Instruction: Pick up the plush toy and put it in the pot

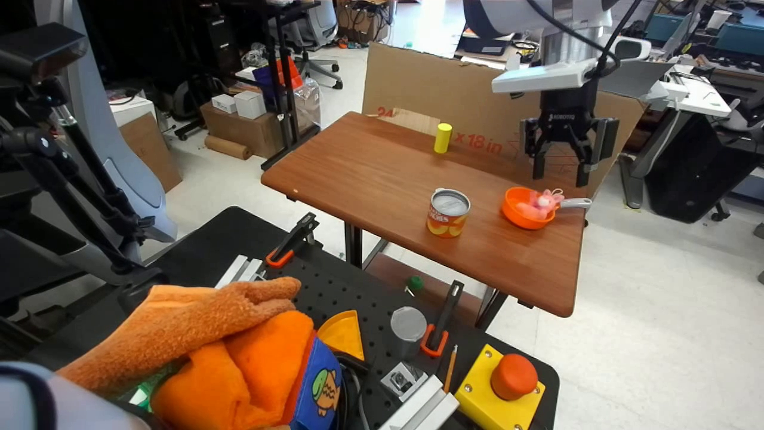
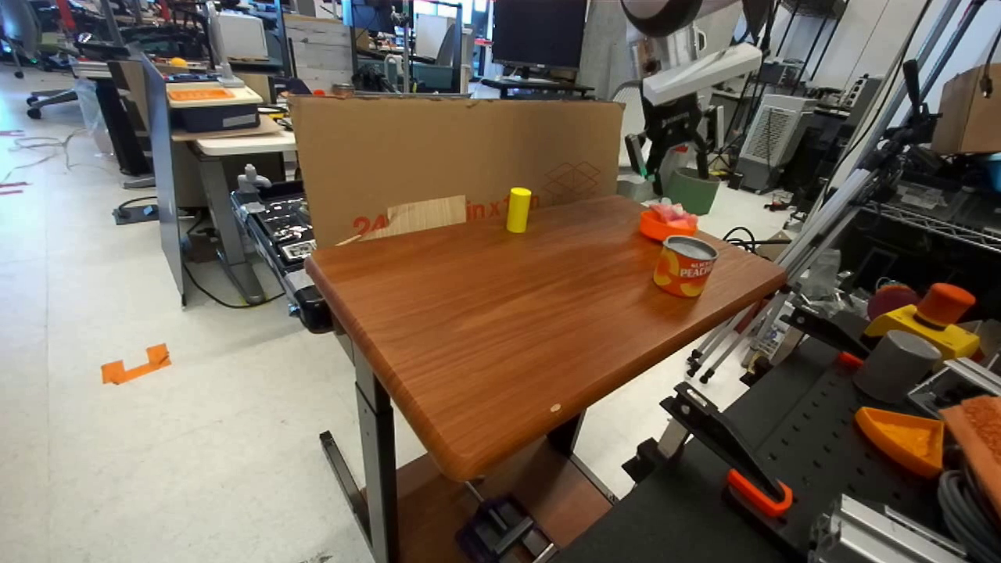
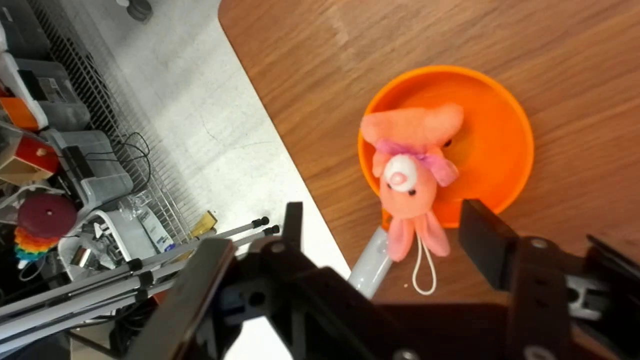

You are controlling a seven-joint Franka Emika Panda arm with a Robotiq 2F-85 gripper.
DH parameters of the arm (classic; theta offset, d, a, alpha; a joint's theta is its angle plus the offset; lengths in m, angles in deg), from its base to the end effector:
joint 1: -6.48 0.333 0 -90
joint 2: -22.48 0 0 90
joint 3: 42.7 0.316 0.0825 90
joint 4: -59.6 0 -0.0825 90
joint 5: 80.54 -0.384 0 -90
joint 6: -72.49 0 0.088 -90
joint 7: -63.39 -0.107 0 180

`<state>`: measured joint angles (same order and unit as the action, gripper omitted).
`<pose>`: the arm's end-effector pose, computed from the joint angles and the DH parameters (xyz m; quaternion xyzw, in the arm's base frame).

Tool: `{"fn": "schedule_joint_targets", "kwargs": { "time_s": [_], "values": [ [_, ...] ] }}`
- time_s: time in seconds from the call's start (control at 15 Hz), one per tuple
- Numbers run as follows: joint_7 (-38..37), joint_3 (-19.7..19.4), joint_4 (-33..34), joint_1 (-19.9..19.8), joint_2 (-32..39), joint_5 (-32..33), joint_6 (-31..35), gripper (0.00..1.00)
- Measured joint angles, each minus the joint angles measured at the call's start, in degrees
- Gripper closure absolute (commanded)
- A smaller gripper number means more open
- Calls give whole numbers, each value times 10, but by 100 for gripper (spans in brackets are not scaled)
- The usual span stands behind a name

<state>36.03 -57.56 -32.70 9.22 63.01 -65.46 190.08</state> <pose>0.6531 -0.1351 0.2093 0.9435 -0.2392 -0.0965 0.2082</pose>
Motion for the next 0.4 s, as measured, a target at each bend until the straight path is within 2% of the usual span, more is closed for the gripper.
{"fn": "schedule_joint_targets", "kwargs": {
  "time_s": [0.2, 0.4],
  "values": [
    [46, 6, -51, -1, -83, 0, -7, 0],
    [45, 6, -51, -2, -78, 0, -8, 0]
  ]
}}
